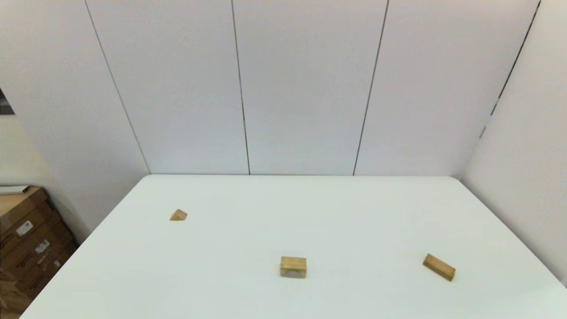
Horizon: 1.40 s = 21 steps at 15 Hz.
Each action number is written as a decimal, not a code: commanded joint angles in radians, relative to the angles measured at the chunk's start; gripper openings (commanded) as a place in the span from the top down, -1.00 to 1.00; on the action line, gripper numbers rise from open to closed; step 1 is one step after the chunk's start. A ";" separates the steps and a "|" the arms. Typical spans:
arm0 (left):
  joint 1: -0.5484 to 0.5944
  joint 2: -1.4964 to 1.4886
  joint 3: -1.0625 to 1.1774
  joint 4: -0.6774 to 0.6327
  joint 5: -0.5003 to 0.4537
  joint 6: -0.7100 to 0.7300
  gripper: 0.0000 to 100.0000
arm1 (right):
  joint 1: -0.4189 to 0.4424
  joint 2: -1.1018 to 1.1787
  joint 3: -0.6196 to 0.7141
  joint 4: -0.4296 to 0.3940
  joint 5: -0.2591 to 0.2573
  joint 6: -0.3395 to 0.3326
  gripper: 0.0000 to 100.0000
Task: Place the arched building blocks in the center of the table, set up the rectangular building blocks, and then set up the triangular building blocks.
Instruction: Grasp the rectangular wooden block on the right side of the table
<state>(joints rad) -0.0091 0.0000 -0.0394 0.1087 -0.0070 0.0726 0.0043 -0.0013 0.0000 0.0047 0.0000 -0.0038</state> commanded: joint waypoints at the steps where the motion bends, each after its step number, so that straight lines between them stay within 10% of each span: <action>1: 0.000 0.002 -0.001 0.000 0.001 -0.016 -1.00 | 0.000 0.000 0.002 0.000 0.002 -0.001 -1.00; 21: 0.000 0.002 -0.001 0.000 0.002 -0.016 -1.00 | 0.000 0.000 0.002 0.000 0.000 -0.002 -1.00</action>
<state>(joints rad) -0.0091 0.0000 -0.0398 0.1081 -0.0047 0.0562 0.0043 -0.0013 0.0000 0.0047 0.0000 -0.0053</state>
